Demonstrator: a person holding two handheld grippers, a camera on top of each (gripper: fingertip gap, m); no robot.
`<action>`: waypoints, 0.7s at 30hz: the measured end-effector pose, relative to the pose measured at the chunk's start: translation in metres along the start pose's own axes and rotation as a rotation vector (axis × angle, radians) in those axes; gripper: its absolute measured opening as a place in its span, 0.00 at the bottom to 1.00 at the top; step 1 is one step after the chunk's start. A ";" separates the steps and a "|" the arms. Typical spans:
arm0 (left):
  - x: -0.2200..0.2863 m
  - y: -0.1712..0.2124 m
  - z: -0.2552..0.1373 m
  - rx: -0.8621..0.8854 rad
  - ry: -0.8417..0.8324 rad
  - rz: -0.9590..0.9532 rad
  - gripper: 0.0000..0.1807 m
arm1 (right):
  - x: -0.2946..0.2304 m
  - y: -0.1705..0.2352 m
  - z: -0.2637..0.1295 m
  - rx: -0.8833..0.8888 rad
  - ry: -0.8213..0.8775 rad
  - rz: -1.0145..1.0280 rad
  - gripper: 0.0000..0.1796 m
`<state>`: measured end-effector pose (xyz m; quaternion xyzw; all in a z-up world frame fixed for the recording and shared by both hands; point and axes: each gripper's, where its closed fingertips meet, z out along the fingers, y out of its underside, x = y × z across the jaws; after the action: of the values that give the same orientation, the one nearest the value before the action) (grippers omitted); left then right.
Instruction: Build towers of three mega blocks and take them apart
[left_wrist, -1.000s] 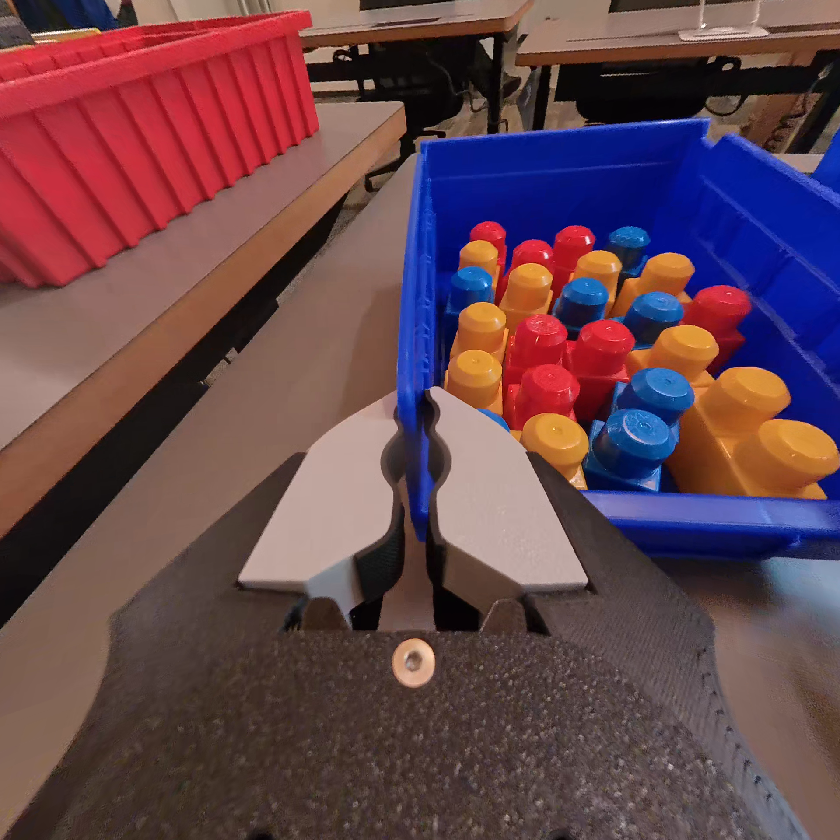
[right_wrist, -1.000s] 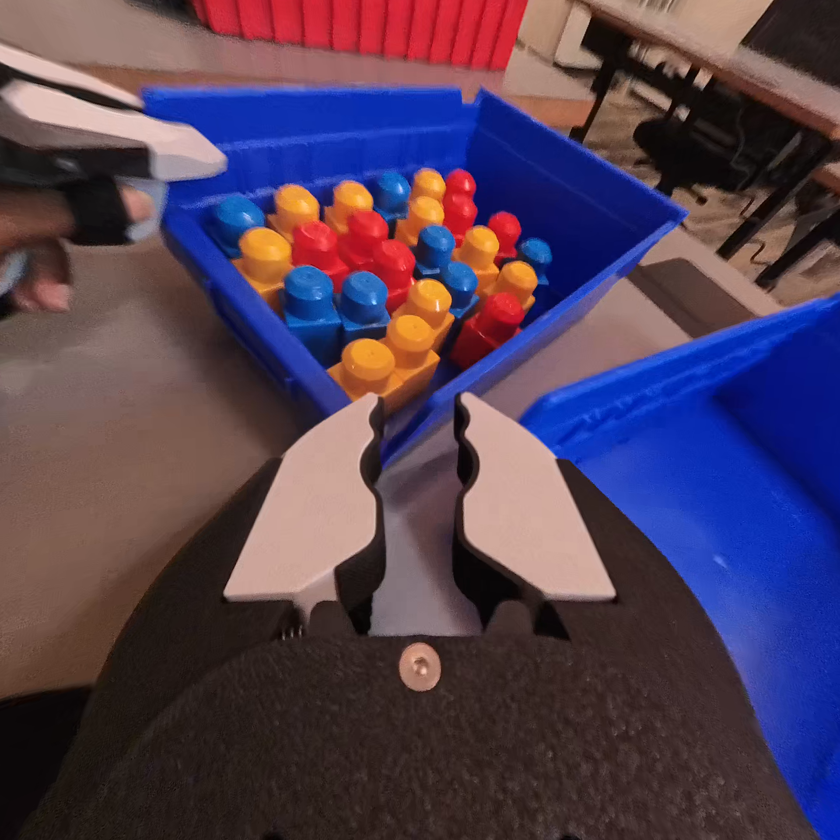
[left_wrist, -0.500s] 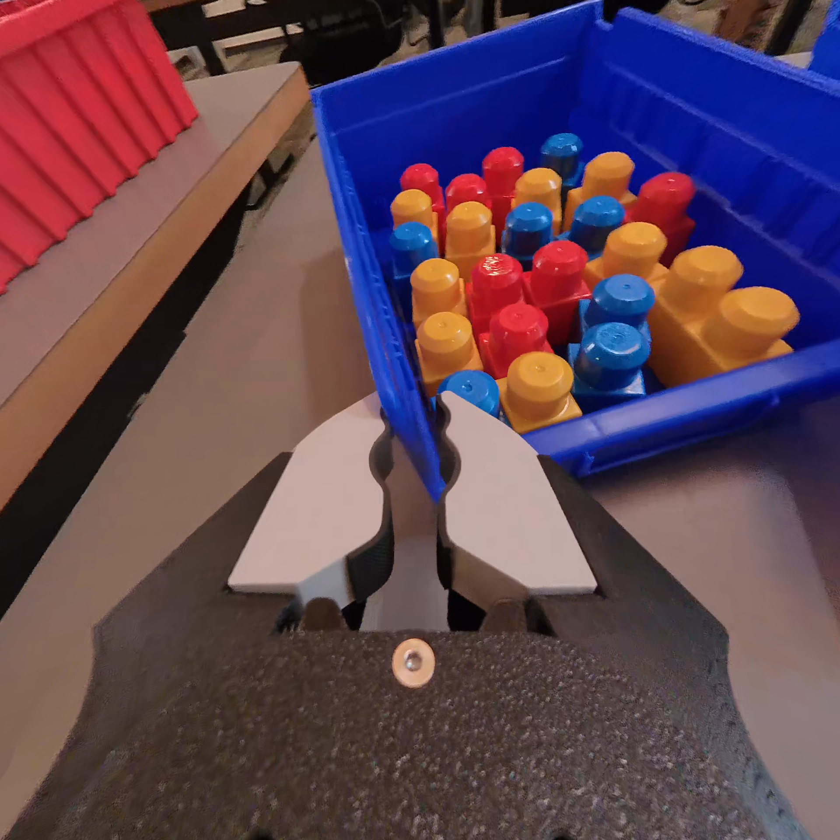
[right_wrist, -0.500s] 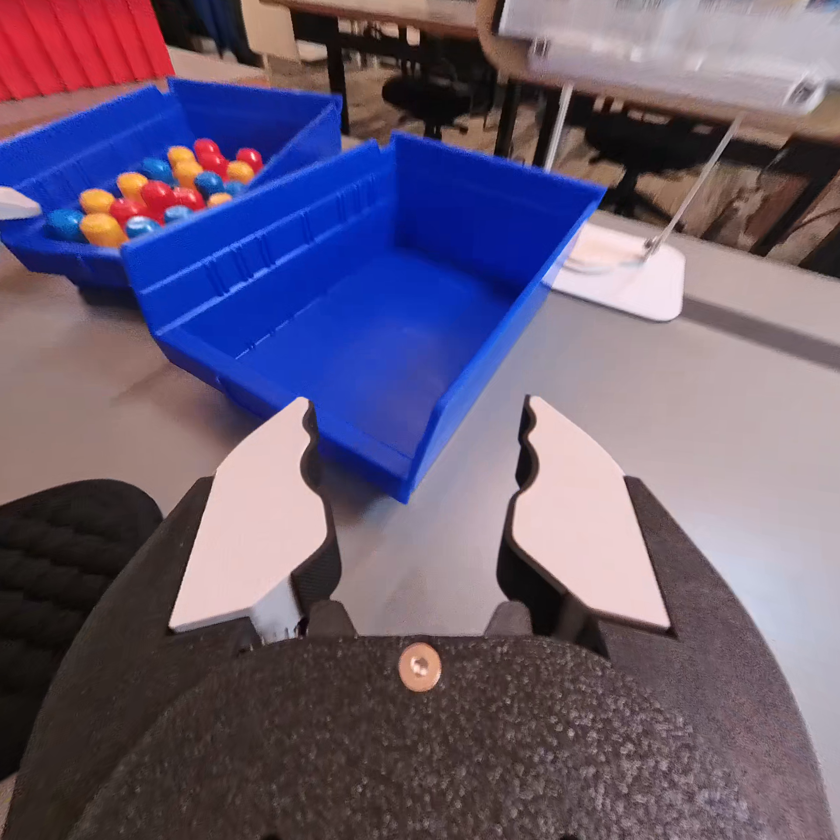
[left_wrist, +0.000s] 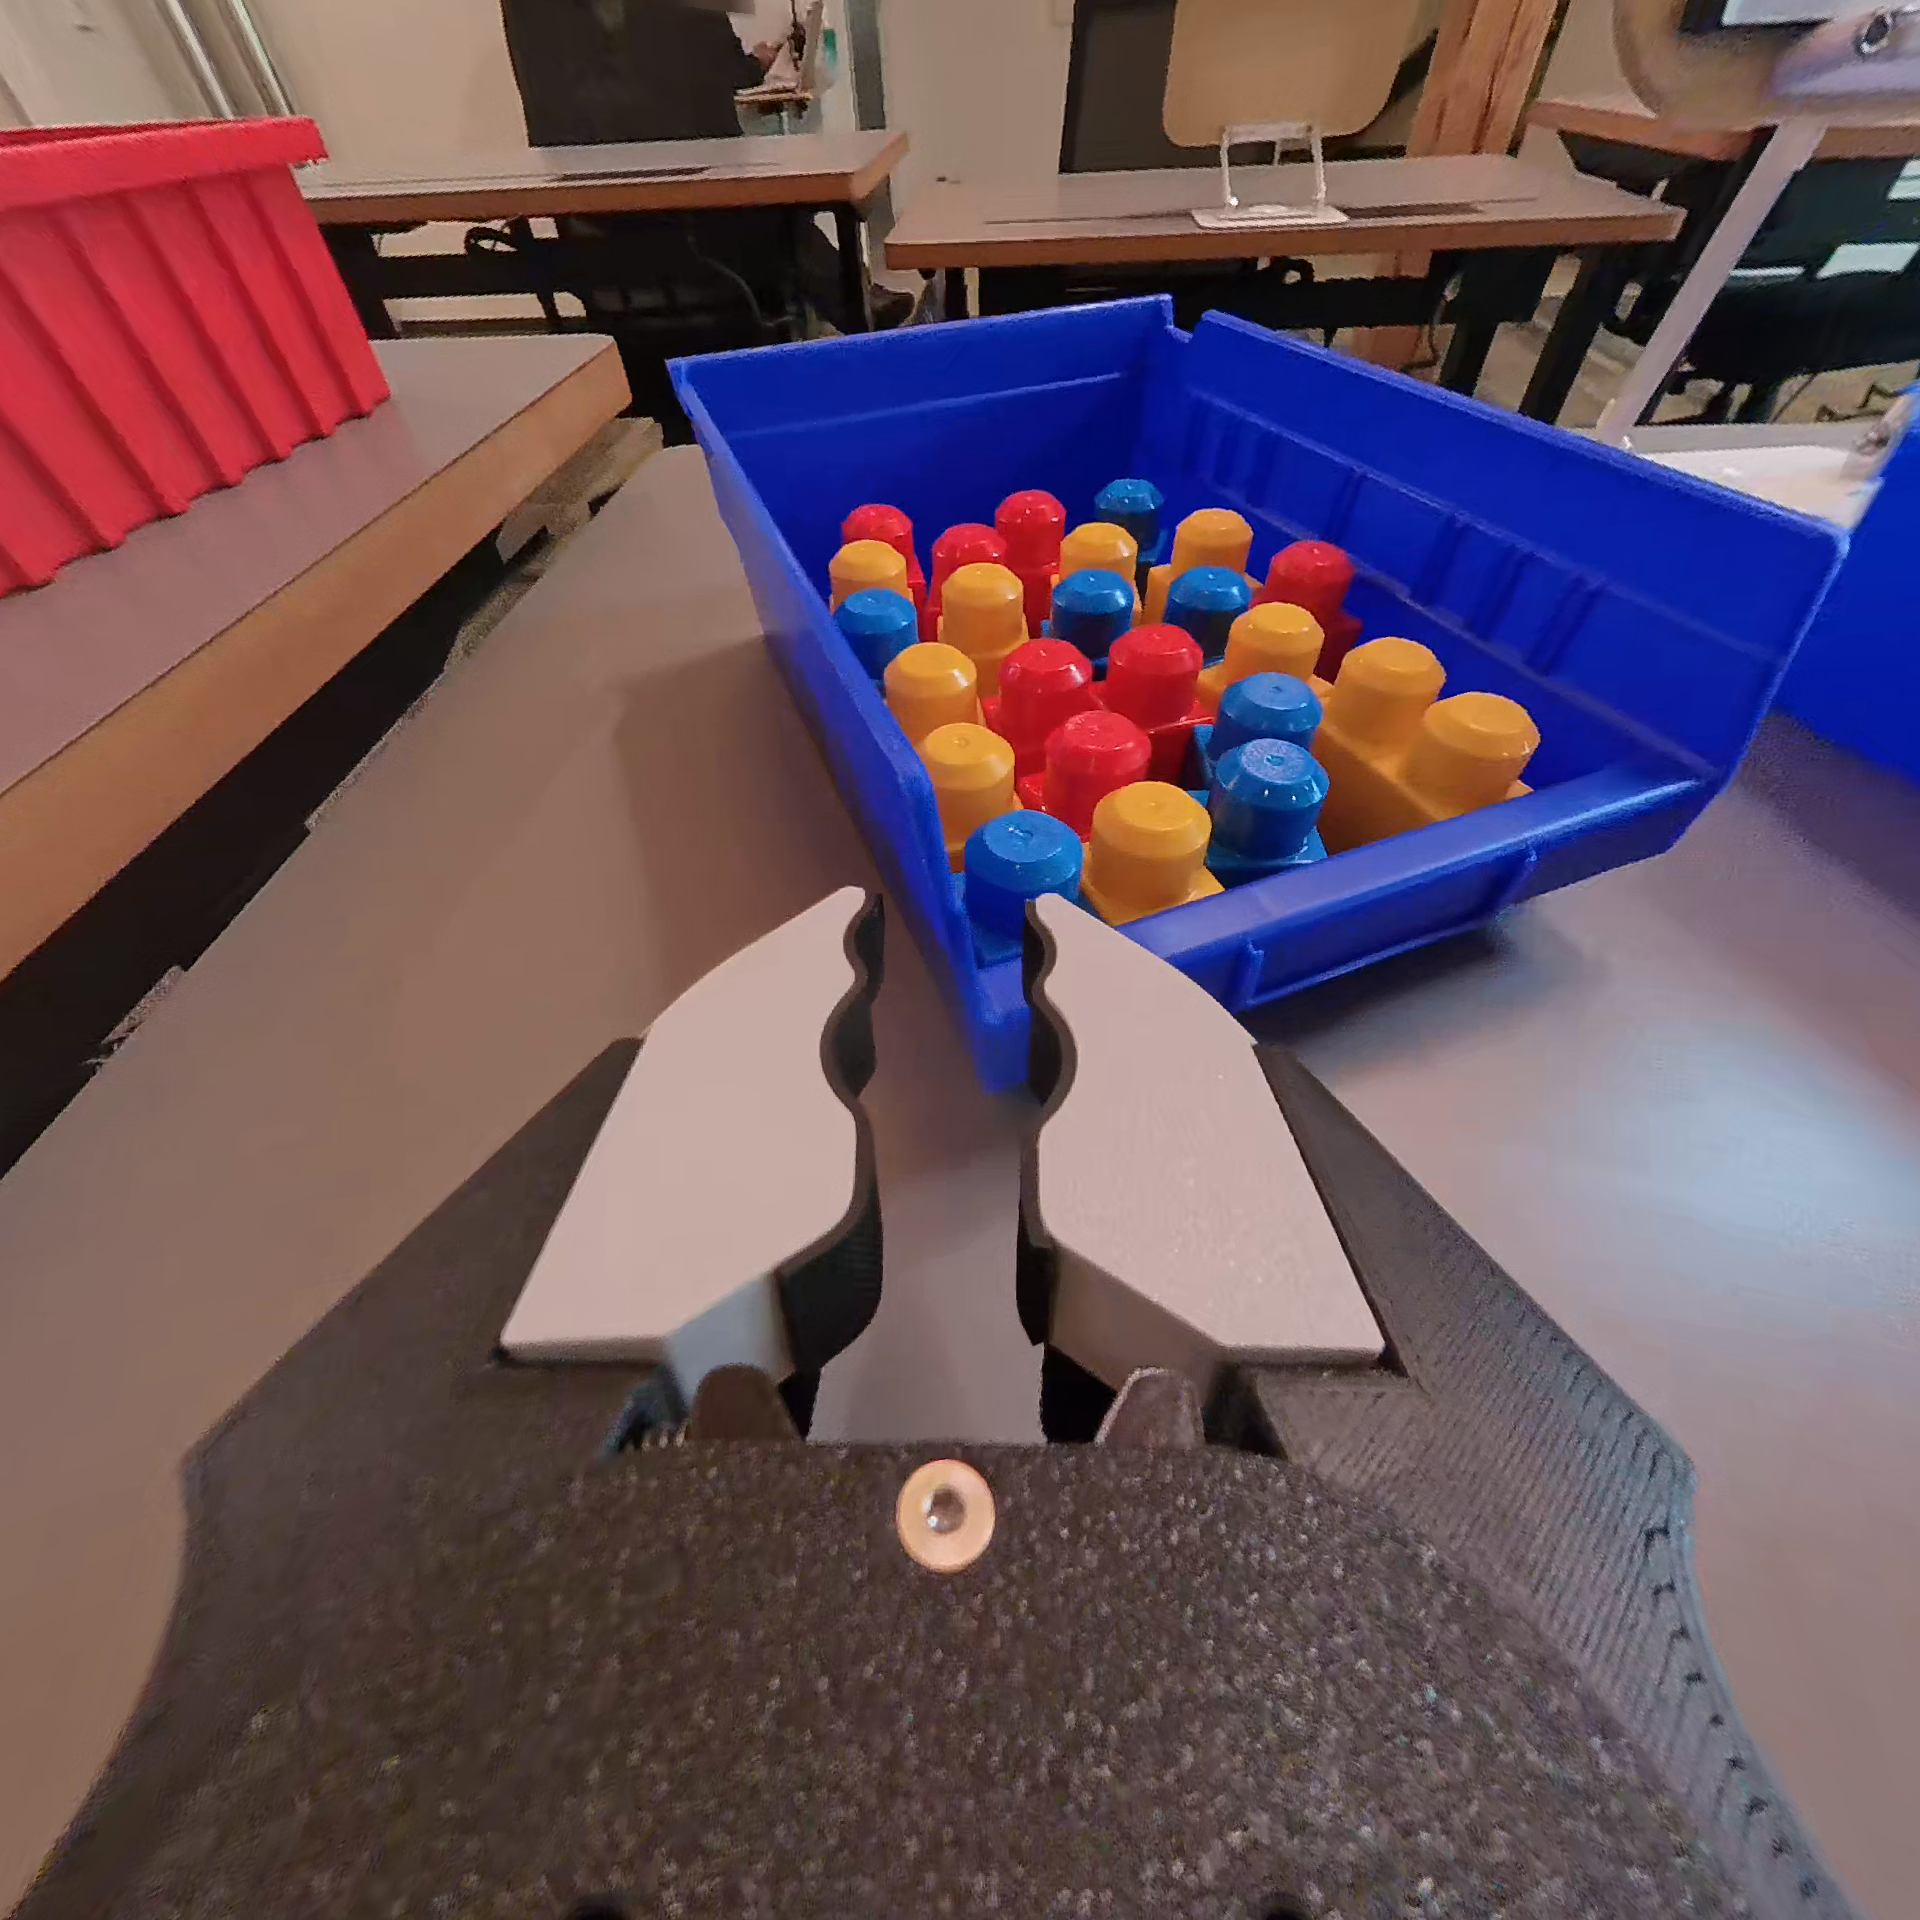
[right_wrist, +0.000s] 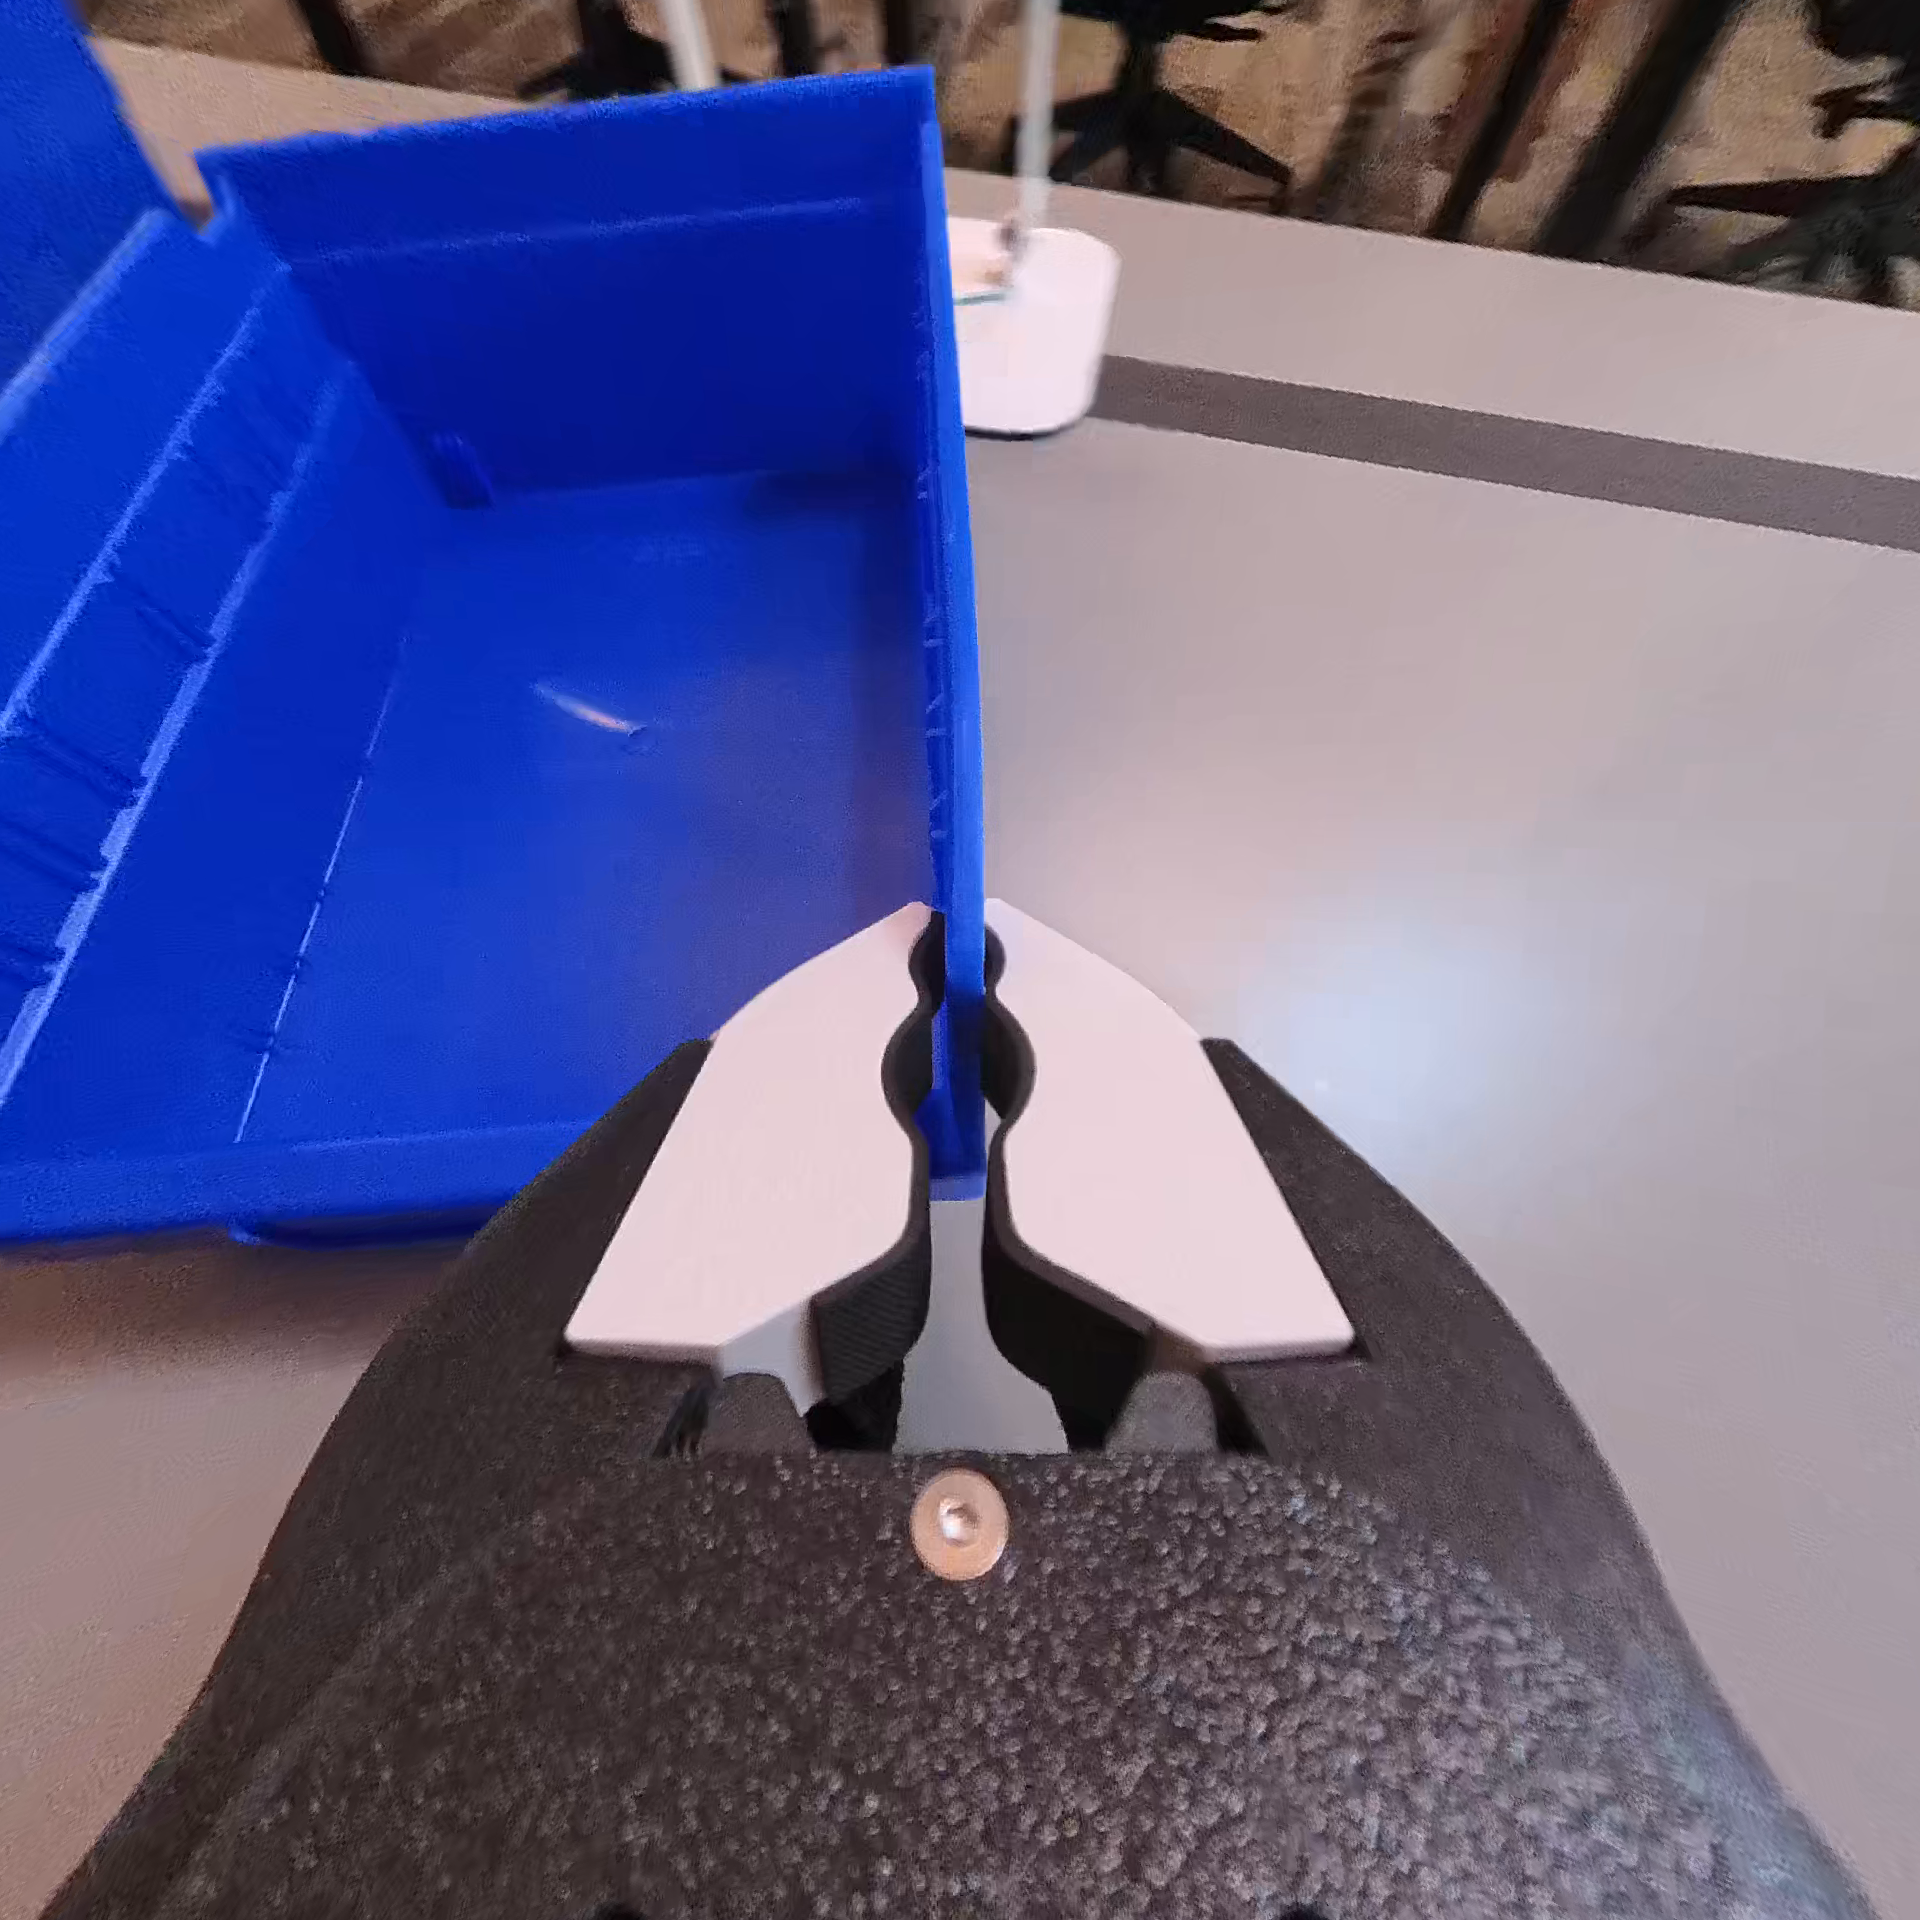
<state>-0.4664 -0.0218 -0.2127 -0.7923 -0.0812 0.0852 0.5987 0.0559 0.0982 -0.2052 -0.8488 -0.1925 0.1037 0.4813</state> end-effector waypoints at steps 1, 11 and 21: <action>0.002 0.000 0.001 -0.001 0.003 0.009 0.14 | 0.019 0.002 -0.008 0.006 0.037 0.016 0.02; 0.003 0.005 0.009 -0.029 -0.028 0.065 0.09 | 0.189 0.035 -0.028 0.045 0.437 0.225 0.02; 0.000 0.009 0.013 -0.037 -0.051 0.111 0.06 | 0.196 0.027 -0.018 0.113 0.443 0.210 0.13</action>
<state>-0.4696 -0.0124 -0.2253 -0.8041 -0.0540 0.1371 0.5759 0.2456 0.1557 -0.2172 -0.8379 0.0130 -0.0246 0.5450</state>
